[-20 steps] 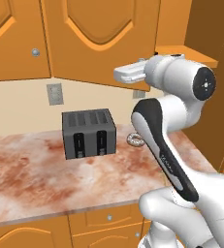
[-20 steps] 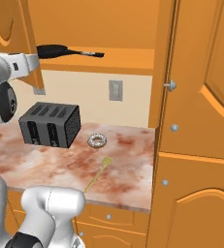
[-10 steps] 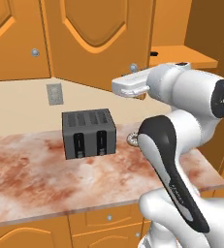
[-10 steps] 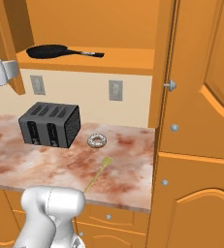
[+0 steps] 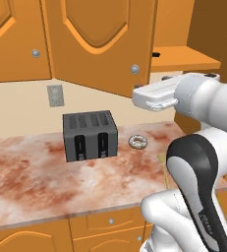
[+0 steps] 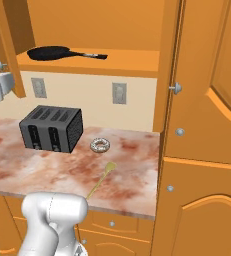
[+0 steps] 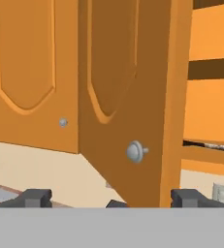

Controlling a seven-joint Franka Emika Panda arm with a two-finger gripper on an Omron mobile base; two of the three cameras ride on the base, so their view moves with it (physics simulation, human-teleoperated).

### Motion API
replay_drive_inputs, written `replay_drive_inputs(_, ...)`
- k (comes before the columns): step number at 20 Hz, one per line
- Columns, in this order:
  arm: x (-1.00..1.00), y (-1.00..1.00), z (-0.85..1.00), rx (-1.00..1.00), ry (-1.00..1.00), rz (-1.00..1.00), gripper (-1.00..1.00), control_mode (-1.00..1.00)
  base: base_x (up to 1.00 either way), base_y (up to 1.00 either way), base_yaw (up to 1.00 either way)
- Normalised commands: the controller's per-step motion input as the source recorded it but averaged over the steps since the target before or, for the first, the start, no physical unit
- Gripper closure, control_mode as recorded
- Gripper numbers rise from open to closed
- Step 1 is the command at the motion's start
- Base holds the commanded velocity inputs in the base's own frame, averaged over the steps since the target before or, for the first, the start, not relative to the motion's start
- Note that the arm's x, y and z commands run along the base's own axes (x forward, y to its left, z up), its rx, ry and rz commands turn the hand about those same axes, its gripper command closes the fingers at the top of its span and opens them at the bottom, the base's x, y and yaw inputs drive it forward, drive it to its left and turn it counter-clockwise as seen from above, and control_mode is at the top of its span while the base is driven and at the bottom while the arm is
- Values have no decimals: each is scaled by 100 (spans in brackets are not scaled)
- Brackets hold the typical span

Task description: Pick the pan from the cabinet and place it on the stove. Then turn on the stove burner for the pan.

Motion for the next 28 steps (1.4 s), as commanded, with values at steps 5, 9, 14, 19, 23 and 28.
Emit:
replay_drive_inputs(5, -16, -66, 0, 9, 4, 5, -100, -100, 0, 0, 0)
replay_drive_inputs(9, 0, -66, 0, 3, 3, 6, -100, -100, 0, 0, 0)
replay_drive_inputs(14, 0, -65, 0, 5, 1, 8, -100, -100, 0, 0, 0)
replay_drive_inputs(19, 7, -35, -10, 14, 0, 7, -100, -100, 0, 0, 0)
replay_drive_inputs(23, 50, -3, 0, 16, 9, 4, -100, -100, 0, 0, 0)
replay_drive_inputs(28, 64, 0, 0, 13, 14, 5, -100, -100, 0, 0, 0)
